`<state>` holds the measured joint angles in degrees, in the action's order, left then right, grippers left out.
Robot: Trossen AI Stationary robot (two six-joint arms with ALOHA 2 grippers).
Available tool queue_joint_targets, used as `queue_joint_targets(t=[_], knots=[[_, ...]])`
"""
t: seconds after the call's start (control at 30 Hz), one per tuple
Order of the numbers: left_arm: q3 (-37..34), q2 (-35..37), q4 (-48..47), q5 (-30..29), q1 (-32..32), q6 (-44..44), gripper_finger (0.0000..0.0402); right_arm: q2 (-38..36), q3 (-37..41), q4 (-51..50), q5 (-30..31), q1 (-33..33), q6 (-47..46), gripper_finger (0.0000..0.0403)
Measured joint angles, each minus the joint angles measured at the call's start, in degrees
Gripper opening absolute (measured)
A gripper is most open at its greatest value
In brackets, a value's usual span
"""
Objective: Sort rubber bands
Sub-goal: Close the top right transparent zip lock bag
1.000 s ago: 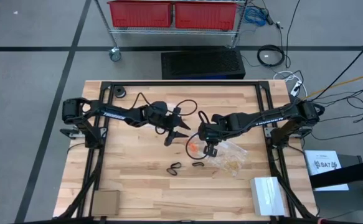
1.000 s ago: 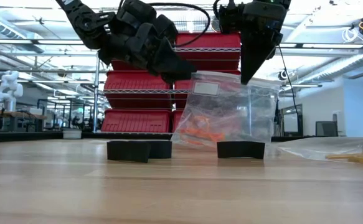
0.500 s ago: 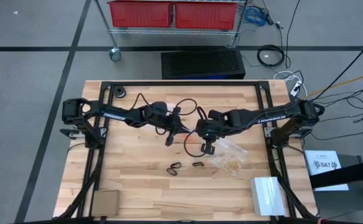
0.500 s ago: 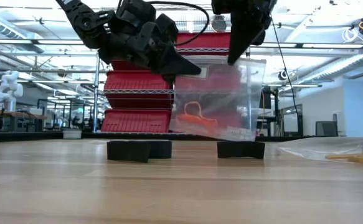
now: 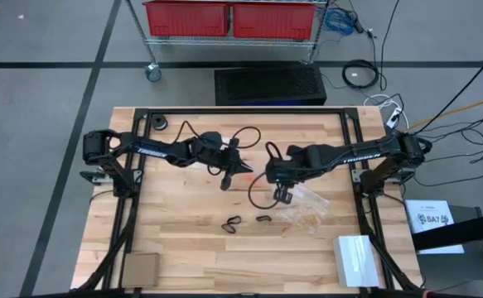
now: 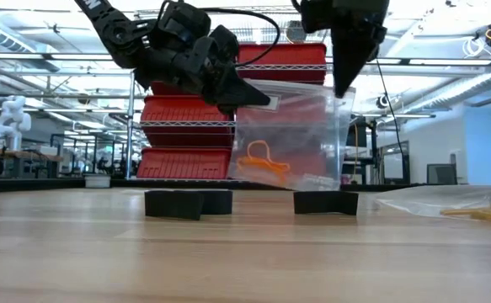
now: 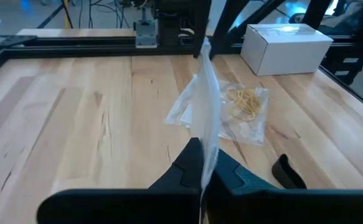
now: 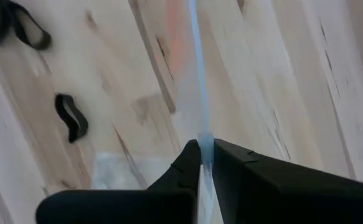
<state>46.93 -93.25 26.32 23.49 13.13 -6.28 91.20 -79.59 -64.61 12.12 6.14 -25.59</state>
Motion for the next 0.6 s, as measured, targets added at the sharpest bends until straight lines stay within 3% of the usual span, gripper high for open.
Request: queue_joint_targets(t=[0.33,0.6], knots=[[-0.02,0.02,0.17,-0.03,0.14,1.45,0.0002,0.0,-0.02,-2.76,0.58,1.08,-3.01,0.0012],[-0.21,-0.44,-0.97,-6.22,0.26,1.5,0.0032,-0.02,0.15,-2.79,5.23,1.11,-4.24,0.008]])
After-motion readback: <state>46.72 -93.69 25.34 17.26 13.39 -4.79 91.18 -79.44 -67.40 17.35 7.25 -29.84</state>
